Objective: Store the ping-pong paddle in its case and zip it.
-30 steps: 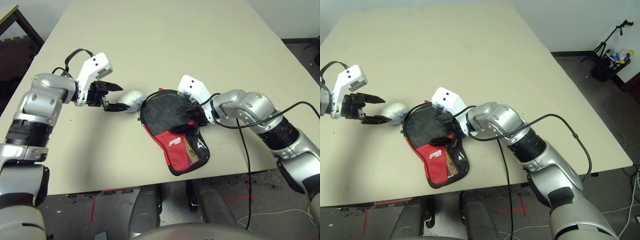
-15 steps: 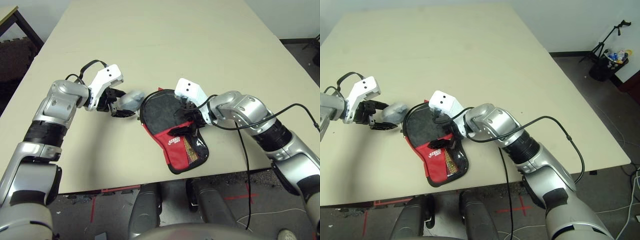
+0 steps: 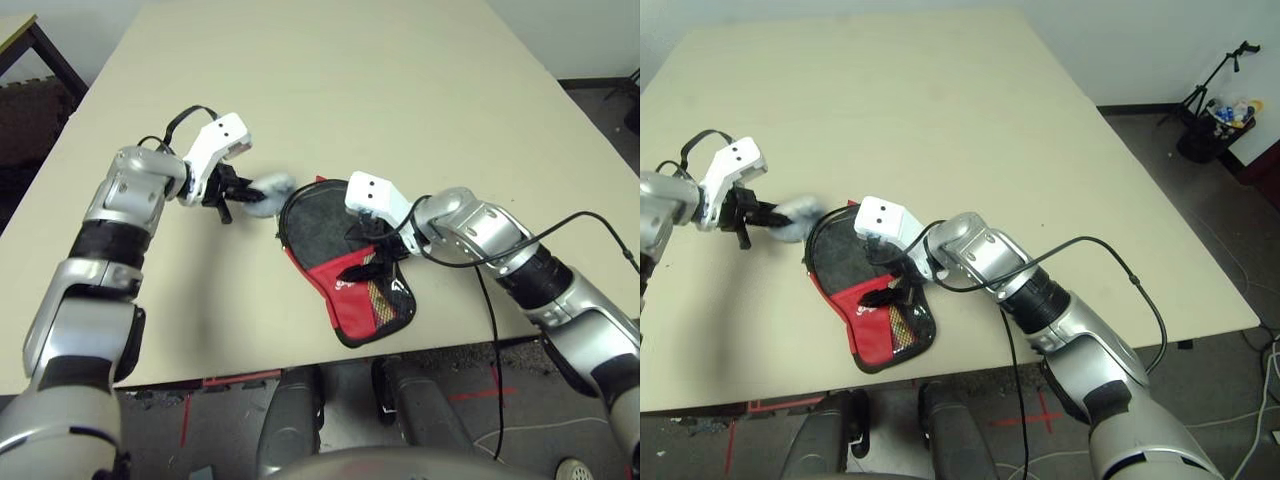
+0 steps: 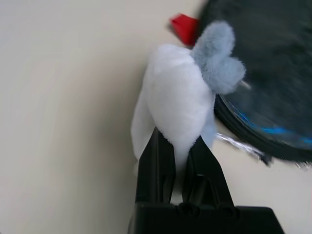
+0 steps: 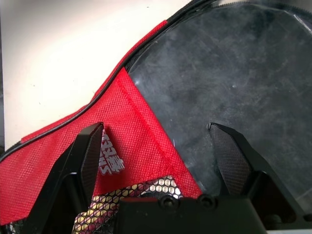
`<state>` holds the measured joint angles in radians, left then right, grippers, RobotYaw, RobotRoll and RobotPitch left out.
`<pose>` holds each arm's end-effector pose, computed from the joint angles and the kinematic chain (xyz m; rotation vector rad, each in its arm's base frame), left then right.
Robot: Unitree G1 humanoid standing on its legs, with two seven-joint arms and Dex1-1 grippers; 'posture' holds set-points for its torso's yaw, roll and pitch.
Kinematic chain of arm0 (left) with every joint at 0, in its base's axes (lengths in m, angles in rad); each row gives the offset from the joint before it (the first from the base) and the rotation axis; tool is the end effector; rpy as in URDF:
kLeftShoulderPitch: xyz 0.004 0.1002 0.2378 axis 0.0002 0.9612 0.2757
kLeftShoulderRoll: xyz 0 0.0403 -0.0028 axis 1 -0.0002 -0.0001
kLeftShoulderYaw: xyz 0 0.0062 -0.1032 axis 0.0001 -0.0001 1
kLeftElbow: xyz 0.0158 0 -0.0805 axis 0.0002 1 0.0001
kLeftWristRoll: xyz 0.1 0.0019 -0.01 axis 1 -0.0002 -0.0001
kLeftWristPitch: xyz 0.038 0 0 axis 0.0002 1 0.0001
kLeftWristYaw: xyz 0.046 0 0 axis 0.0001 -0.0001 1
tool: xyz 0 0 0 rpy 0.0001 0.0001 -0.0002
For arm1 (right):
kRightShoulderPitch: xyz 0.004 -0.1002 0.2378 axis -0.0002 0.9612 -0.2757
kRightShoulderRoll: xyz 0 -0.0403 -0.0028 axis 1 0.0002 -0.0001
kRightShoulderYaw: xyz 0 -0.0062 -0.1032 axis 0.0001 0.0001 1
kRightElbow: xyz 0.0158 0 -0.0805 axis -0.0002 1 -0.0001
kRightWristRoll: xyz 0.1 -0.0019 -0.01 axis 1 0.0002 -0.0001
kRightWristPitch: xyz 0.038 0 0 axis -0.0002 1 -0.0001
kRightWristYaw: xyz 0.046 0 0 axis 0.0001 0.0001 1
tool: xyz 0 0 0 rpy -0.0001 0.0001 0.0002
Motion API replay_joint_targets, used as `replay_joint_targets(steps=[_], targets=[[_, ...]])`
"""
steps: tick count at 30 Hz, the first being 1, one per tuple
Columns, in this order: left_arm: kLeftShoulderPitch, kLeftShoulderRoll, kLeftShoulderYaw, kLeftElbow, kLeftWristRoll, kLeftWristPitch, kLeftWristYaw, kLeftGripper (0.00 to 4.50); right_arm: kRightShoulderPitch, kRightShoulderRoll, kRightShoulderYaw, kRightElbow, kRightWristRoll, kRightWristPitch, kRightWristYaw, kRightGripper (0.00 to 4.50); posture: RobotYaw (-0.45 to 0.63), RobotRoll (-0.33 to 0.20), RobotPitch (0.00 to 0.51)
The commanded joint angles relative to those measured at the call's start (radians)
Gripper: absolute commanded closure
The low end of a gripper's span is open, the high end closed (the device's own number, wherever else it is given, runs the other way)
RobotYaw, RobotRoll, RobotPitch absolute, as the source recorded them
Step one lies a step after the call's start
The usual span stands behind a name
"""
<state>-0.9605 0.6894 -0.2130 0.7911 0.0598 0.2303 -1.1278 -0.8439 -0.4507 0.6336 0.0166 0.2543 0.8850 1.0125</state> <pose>0.3410 0.2680 0.2024 0.5984 0.4690 -0.8215 0.2928 -0.0910 0.1666 -0.5234 0.6052 1.3940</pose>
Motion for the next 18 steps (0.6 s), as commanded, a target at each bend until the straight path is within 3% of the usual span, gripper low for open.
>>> replay_joint_targets(steps=[1, 8, 14, 18], targets=[[-0.051, -0.037, -0.006, 0.096, 0.045, -0.091, 0.077, 4.44, 0.038, 0.014, 0.051, 0.031, -0.018, 0.016, 0.03, 0.0, -0.06, 0.0, 0.172], [-0.145, -0.123, -0.004, 0.266, 0.115, -0.253, 0.24, 4.45, 0.049, 0.029, 0.041, 0.037, -0.042, 0.014, 0.038, 0.0, -0.06, 0.0, 0.174], [-0.254, -0.251, -0.047, 0.418, 0.226, -0.421, 0.522, 4.45, 0.057, 0.041, 0.038, 0.034, -0.051, 0.014, 0.045, 0.0, -0.06, 0.0, 0.176], [-0.283, -0.324, -0.063, 0.471, 0.258, -0.471, 0.578, 4.45, 0.057, 0.05, 0.035, 0.036, -0.058, 0.016, 0.05, 0.0, -0.07, 0.0, 0.177]])
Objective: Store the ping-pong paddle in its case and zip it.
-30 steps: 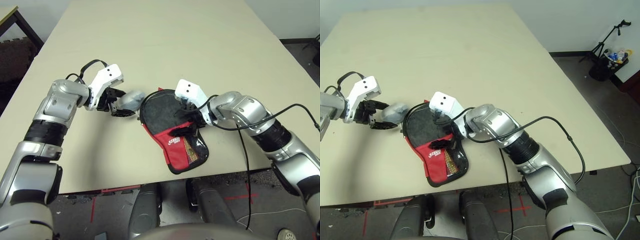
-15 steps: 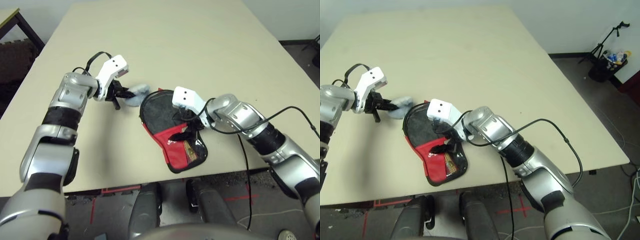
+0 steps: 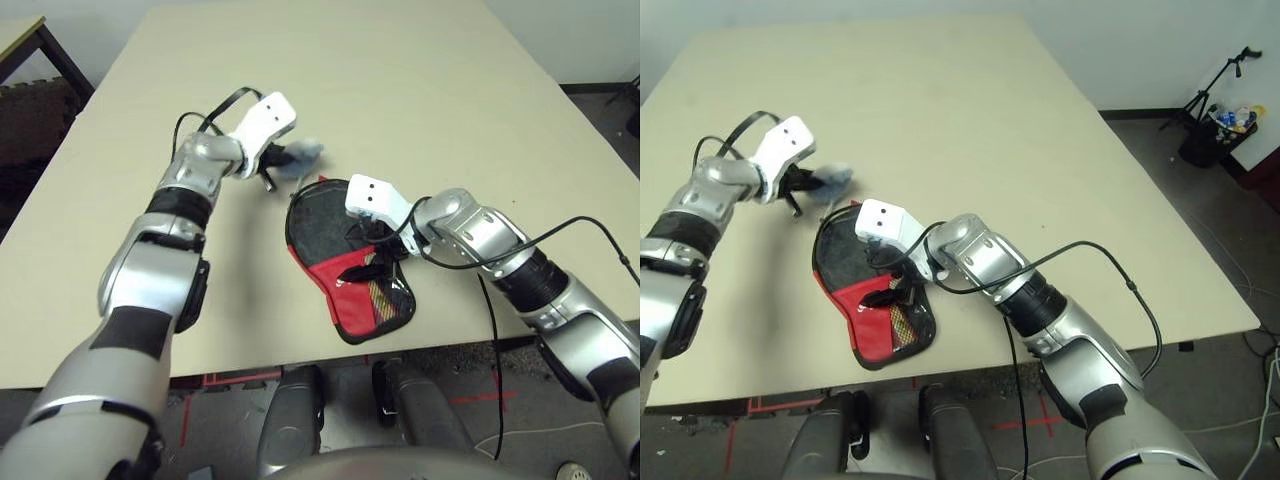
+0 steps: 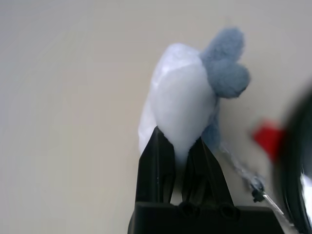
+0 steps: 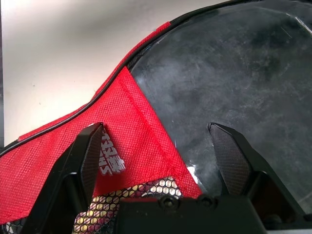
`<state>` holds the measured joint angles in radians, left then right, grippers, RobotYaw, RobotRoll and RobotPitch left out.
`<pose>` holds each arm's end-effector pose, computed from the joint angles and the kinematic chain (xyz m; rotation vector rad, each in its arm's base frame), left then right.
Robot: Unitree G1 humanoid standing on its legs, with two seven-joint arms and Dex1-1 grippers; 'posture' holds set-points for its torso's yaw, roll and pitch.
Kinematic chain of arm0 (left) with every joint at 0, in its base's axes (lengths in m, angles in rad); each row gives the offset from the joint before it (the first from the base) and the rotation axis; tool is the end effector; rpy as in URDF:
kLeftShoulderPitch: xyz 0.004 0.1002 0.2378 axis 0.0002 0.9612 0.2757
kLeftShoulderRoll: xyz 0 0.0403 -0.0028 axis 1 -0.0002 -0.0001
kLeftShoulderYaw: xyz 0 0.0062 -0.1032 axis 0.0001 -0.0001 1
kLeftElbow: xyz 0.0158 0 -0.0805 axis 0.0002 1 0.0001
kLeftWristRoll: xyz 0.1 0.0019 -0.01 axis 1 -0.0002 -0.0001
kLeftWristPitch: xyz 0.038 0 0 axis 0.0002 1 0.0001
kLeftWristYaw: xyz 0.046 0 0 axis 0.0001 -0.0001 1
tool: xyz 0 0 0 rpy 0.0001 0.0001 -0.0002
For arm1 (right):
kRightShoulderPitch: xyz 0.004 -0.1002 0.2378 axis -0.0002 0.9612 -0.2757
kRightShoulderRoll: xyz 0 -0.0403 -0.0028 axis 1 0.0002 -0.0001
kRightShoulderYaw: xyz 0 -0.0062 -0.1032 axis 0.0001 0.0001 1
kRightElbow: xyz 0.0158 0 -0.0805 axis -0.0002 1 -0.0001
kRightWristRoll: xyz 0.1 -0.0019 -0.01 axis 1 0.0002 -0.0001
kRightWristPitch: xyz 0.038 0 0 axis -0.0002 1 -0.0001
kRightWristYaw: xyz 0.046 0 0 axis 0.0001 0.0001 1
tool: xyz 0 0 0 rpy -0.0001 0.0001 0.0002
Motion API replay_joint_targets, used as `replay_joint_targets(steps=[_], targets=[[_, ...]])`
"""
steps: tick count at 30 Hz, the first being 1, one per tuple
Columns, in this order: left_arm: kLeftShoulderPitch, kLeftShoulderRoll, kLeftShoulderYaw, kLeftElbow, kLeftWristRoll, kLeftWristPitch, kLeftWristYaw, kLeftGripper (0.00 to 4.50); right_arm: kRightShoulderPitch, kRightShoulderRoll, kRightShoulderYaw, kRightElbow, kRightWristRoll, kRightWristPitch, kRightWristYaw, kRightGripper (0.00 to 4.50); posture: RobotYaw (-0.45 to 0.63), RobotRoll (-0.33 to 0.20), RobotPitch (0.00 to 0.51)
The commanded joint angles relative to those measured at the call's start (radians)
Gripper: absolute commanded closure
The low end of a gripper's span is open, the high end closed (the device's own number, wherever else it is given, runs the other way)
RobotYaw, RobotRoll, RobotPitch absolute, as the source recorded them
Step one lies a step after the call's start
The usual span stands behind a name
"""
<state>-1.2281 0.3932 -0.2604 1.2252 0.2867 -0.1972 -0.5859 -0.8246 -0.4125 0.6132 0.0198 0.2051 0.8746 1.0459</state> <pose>0.3769 0.1772 0.2030 0.8764 0.0808 -0.6129 0.2919 -0.0865 0.1640 -0.5166 0.5911 1.4184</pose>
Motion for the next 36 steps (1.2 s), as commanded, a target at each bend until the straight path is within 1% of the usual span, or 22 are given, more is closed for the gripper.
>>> replay_joint_targets(steps=[1, 4, 6, 8, 12, 18, 20, 21, 24, 31, 32, 36], targets=[[-0.018, -0.048, -0.017, 0.043, 0.035, -0.054, 0.037, 4.45, 0.038, 0.014, 0.054, 0.033, -0.01, 0.027, 0.018, 0.0, -0.08, 0.0, 0.179], [-0.021, -0.117, -0.03, 0.052, 0.048, -0.081, 0.024, 4.45, 0.039, 0.02, 0.048, 0.032, -0.015, 0.031, 0.018, 0.0, -0.09, 0.0, 0.181], [-0.015, -0.159, -0.032, 0.045, 0.038, -0.101, -0.025, 4.45, 0.041, 0.021, 0.044, 0.028, -0.016, 0.037, 0.017, 0.0, -0.1, 0.0, 0.181], [-0.004, -0.183, -0.031, 0.031, 0.025, -0.117, -0.09, 4.45, 0.045, 0.02, 0.039, 0.023, -0.016, 0.045, 0.014, 0.0, -0.1, 0.0, 0.181], [0.021, -0.181, -0.013, 0.005, -0.001, -0.116, -0.183, 4.45, 0.048, 0.022, 0.031, 0.024, -0.021, 0.048, 0.011, 0.0, -0.1, 0.0, 0.176], [0.048, -0.139, -0.009, -0.003, 0.001, -0.098, -0.218, 4.45, 0.042, 0.032, 0.016, 0.044, -0.027, 0.039, 0.006, 0.0, -0.09, 0.0, 0.169], [0.045, -0.134, 0.008, -0.007, -0.019, -0.085, -0.236, 3.71, 0.037, 0.036, 0.011, 0.053, -0.029, 0.035, 0.005, 0.0, -0.08, 0.0, 0.168], [0.04, -0.131, 0.023, -0.014, -0.042, -0.071, -0.259, 3.45, 0.034, 0.039, 0.007, 0.059, -0.03, 0.034, 0.005, 0.0, -0.08, 0.0, 0.166], [0.032, -0.124, 0.064, -0.043, -0.1, -0.029, -0.345, 2.47, 0.031, 0.043, -0.001, 0.069, -0.033, 0.032, 0.005, 0.0, -0.08, 0.0, 0.164], [0.034, -0.105, 0.112, -0.114, -0.164, 0.055, -0.42, 0.16, 0.021, 0.033, -0.03, 0.065, -0.027, 0.052, 0.005, 0.0, -0.08, 0.0, 0.157], [0.033, -0.1, 0.119, -0.124, -0.172, 0.066, -0.425, 0.04, 0.013, 0.026, -0.042, 0.061, -0.022, 0.062, 0.007, 0.0, -0.08, 0.0, 0.156], [0.027, -0.073, 0.145, -0.165, -0.202, 0.115, -0.446, 0.04, -0.038, -0.02, -0.086, 0.046, -0.003, 0.097, 0.029, 0.0, -0.08, 0.0, 0.152]])
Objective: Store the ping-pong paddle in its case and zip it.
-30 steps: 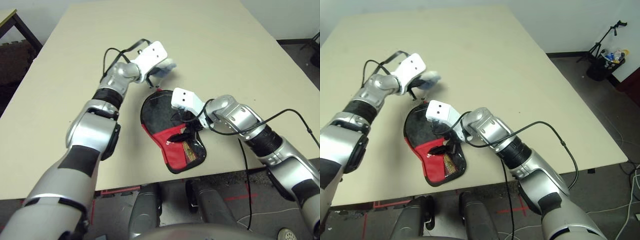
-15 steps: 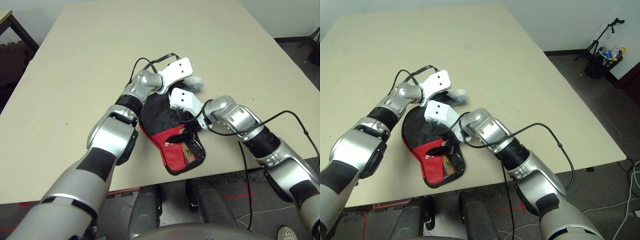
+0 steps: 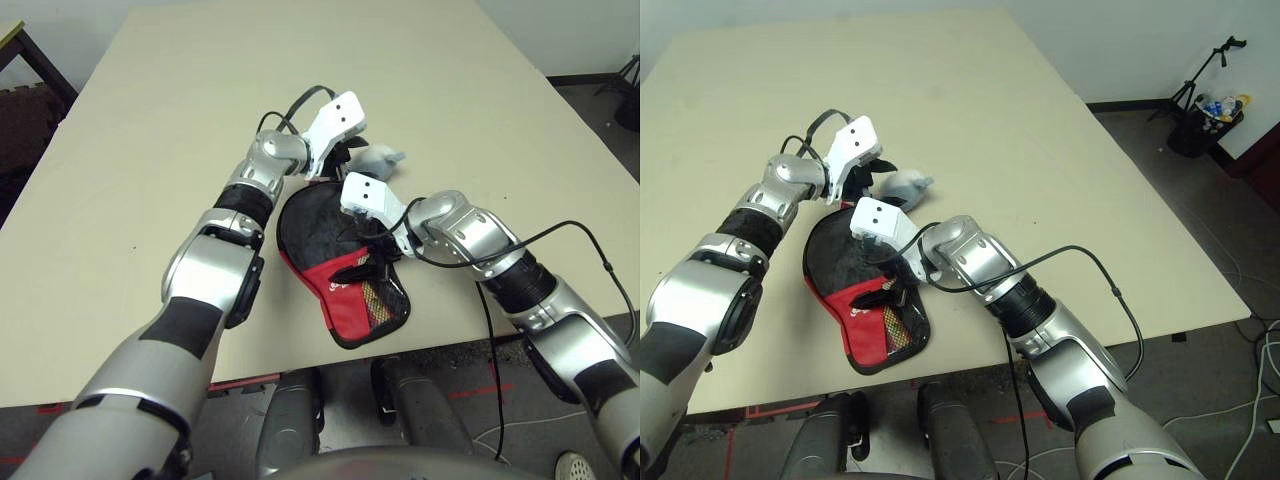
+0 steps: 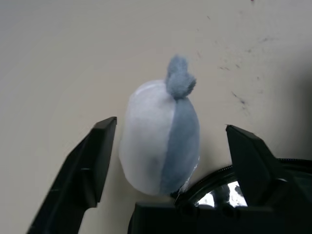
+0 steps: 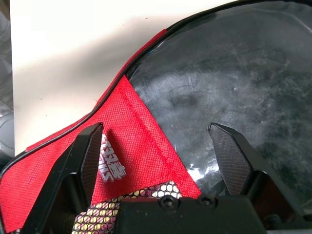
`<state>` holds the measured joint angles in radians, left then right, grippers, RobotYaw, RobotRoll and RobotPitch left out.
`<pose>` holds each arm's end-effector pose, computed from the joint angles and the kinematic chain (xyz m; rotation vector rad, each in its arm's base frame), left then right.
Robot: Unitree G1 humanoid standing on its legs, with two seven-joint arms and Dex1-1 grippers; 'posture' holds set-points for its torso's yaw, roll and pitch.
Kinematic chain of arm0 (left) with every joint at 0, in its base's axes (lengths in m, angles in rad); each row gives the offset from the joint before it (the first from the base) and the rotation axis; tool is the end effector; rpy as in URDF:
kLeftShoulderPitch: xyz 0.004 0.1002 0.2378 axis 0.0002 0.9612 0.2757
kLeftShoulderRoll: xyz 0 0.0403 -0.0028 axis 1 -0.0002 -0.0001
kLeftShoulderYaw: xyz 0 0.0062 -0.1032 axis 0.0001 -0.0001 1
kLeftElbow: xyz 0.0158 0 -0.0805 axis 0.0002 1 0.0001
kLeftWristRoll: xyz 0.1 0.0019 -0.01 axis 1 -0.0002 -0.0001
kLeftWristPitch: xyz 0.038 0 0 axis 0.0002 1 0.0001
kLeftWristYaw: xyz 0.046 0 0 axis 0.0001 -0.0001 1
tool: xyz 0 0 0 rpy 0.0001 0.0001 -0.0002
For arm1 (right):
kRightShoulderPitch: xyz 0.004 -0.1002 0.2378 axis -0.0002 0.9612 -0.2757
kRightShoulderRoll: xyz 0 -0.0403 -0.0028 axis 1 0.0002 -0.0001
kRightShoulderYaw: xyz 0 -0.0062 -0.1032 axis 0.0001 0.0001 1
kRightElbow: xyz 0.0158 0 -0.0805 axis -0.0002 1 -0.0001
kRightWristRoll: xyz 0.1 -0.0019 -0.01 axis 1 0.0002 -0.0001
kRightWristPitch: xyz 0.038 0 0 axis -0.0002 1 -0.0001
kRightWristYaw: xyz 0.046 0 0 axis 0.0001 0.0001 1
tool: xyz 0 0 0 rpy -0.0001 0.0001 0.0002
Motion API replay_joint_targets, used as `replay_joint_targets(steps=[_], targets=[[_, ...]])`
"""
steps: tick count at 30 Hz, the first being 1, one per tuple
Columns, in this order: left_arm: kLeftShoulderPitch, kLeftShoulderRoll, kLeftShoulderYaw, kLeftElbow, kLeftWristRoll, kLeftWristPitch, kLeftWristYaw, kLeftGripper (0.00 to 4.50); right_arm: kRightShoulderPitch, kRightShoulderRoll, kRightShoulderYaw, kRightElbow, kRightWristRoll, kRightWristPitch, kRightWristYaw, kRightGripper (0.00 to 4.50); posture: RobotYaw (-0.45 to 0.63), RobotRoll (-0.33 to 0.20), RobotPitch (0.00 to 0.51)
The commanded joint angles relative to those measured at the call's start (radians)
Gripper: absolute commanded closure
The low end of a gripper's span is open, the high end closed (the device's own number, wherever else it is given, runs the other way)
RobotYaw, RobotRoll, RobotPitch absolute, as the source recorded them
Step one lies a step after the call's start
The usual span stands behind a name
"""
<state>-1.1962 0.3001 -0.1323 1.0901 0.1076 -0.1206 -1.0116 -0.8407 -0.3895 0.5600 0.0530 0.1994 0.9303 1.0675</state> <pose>0.3765 0.1505 0.2073 0.5829 0.0588 -1.0606 0.2976 -0.0903 0.1689 -0.4526 0.6222 1.3893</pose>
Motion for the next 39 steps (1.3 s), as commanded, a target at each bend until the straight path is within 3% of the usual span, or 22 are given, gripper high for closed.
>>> replay_joint_targets(steps=[1, 5, 9, 17, 30, 33, 39], targets=[[-0.005, 0.025, 0.019, -0.039, -0.028, 0.049, -0.024, 0.04, -0.033, -0.052, -0.038, 0.013, 0.007, 0.048, 0.011, 0.0, -0.08, 0.0, 0.151], [0.008, 0.089, 0.016, -0.094, -0.033, 0.101, -0.058, 0.04, -0.142, -0.145, -0.067, 0.075, -0.028, 0.012, 0.033, 0.0, -0.08, 0.0, 0.15], [0.047, 0.142, -0.009, -0.18, -0.035, 0.223, -0.135, 0.04, -0.248, -0.166, -0.081, 0.219, -0.103, -0.117, -0.013, 0.0, -0.08, 0.0, 0.149], [0.191, 0.187, -0.083, -0.48, -0.052, 0.492, -0.275, 0.04, -0.412, -0.071, -0.101, 0.553, -0.182, -0.322, -0.02, 0.0, -0.04, 0.0, 0.145], [0.344, 0.21, -0.214, -0.726, -0.047, 0.677, -0.29, 0.04, -0.505, 0.079, -0.107, 0.981, -0.317, -0.592, -0.048, 0.0, -0.02, 0.0, 0.139], [0.353, 0.208, -0.235, -0.726, -0.036, 0.689, -0.269, 0.0, -0.502, 0.093, -0.11, 1.029, -0.355, -0.631, -0.074, 0.58, -0.02, 0.0, 0.137], [0.347, 0.198, -0.275, -0.654, 0.002, 0.64, -0.227, 0.0, -0.487, 0.104, -0.11, 1.088, -0.431, -0.712, -0.159, 2.55, -0.04, 0.0, 0.133]])
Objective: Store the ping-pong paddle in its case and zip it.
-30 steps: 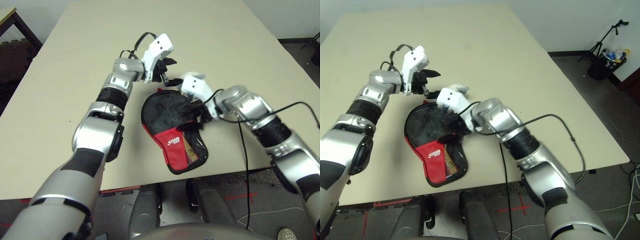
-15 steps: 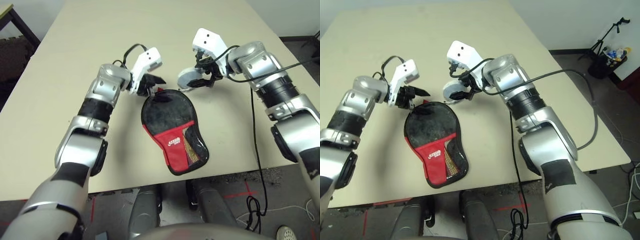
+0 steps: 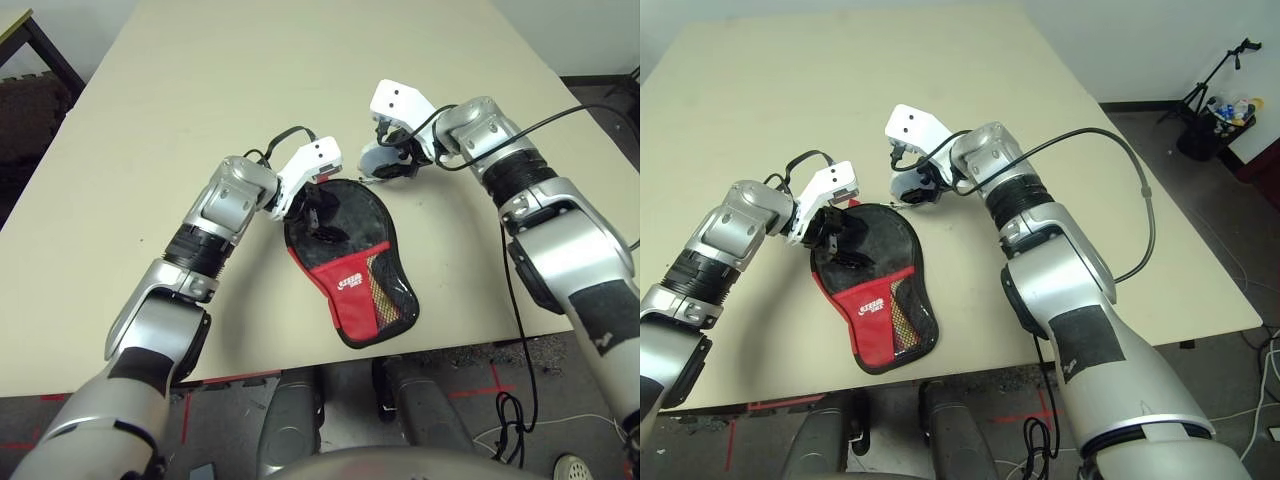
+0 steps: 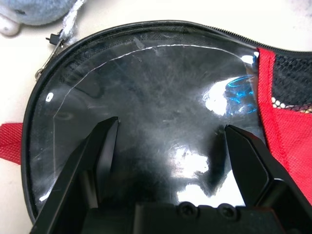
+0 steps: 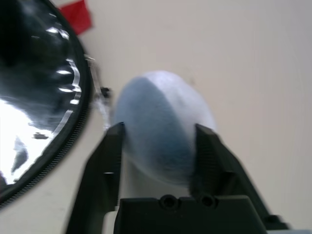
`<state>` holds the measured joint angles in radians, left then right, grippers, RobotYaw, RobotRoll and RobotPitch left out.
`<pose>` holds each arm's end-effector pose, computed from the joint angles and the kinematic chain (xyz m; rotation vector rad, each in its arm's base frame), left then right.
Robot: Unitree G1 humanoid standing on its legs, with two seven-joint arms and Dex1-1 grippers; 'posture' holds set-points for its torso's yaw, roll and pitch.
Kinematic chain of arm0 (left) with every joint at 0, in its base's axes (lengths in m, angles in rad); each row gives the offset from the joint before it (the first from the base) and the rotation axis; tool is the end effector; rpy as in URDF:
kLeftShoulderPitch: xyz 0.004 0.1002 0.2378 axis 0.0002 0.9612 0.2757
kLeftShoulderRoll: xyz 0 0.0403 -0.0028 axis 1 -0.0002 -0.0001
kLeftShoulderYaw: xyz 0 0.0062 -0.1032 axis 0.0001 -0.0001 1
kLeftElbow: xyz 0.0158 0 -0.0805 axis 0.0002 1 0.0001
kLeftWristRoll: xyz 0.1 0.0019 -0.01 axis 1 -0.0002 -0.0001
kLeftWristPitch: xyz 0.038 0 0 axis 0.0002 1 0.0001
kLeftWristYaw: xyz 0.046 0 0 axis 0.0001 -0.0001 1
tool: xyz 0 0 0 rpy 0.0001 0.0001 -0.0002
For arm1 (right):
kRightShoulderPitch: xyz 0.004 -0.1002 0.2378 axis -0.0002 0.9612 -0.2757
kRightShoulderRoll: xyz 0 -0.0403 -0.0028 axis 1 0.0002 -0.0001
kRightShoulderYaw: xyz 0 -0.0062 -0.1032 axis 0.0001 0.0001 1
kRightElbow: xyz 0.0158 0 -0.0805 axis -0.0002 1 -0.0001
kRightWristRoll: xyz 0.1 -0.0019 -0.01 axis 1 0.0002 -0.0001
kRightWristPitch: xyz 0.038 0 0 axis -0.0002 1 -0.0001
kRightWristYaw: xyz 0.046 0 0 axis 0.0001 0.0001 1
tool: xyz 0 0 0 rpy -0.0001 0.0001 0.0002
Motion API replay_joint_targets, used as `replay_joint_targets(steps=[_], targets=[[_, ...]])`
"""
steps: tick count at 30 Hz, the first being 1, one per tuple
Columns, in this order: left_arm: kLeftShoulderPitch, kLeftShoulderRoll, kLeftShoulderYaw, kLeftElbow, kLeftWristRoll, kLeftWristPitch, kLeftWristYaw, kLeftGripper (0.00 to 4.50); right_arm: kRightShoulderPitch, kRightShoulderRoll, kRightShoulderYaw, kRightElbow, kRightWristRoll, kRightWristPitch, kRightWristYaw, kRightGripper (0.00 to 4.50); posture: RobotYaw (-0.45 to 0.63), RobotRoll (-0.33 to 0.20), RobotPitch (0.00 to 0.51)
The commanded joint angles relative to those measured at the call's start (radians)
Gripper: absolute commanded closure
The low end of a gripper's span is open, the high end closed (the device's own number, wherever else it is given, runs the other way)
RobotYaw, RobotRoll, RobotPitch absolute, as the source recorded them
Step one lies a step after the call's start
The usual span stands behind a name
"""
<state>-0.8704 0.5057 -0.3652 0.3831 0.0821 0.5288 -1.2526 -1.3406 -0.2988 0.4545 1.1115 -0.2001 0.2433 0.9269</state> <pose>0.3346 0.1698 0.1835 0.6233 0.5488 -1.1919 0.3815 -0.1239 0.2295 -0.8526 0.4316 0.8951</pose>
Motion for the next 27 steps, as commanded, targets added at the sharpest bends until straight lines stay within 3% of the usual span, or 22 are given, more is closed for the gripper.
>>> replay_joint_targets(steps=[1, 7, 18, 27], targets=[[0.02, -0.011, -0.046, 0.065, 0.029, -0.017, 0.017, 0.0, 0.017, 0.012, -0.003, 0.033, -0.042, -0.032, -0.022, 2.82, -0.04, 0.0, 0.133], [0.003, -0.043, -0.051, 0.153, 0.047, -0.074, 0.065, 0.0, 0.038, -0.011, 0.0, 0.011, -0.083, -0.039, -0.01, 4.49, -0.06, 0.0, 0.135], [-0.03, -0.091, -0.064, 0.332, 0.085, -0.13, 0.131, 0.0, 0.103, -0.097, 0.004, -0.176, -0.123, 0.025, 0.079, 4.49, -0.1, 0.0, 0.152], [-0.06, -0.104, -0.06, 0.446, 0.098, -0.169, 0.158, 0.0, 0.261, -0.307, 0.009, -0.599, -0.133, 0.198, 0.286, 4.49, -0.14, 0.0, 0.166]])
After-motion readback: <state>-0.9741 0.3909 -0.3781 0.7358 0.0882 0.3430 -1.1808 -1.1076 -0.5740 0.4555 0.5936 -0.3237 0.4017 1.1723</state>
